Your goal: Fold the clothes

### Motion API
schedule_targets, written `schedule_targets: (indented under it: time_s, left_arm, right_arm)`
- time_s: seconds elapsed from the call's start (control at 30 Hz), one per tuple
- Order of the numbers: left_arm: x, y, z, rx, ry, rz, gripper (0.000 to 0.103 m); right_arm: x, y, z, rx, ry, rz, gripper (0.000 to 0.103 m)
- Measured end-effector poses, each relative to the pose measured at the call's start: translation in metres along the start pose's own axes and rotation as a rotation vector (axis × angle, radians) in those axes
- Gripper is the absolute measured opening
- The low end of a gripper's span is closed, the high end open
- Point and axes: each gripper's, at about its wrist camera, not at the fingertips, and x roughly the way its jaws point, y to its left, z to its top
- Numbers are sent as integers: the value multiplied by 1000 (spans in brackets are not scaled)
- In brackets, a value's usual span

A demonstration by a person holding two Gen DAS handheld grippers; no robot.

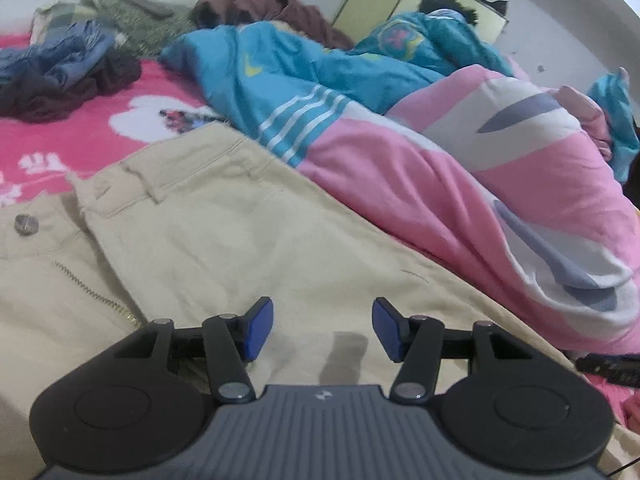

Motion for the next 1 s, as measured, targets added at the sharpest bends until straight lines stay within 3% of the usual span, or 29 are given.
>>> schedule_targets:
  time_s: [0.1, 0.13, 0.17, 0.23, 0.5, 0.57, 0.63, 0.73, 0.8, 1.0]
  left_arm:
    - [1, -2, -2, 24, -5, 20, 55]
    - [1, -4, -2, 35, -5, 29, 55]
    - [2, -5, -2, 42, -5, 35, 55]
    - [2, -5, -3, 45, -4, 42, 54]
    - [3, -6, -3, 62, 2, 59, 54]
    - [3, -6, -3, 63, 3, 59, 54]
    - [3, -5, -3, 62, 4, 58, 54]
    - [3, -5, -3, 61, 4, 56, 54]
    - [3, -4, -3, 58, 4, 53, 54]
    - [4, -6, -4, 64, 4, 57, 54]
  right_arm:
    - [24, 2, -1, -28, 20, -6, 32]
    - [32, -1, -2, -26, 36, -3, 23]
    - [39, -5, -3, -21, 52, -3, 6]
    - [48, -10, -2, -10, 57, -12, 4]
    - [71, -31, 0, 146, 28, -5, 6]
    - [73, -45, -1, 249, 10, 4, 17]
    - [70, -65, -1, 379, 2, -44, 17]
    - [52, -106, -9, 579, -4, -88, 17]
    - [27, -124, -19, 644, -27, -89, 17]
    - [-85, -131, -60, 580, -131, -196, 20]
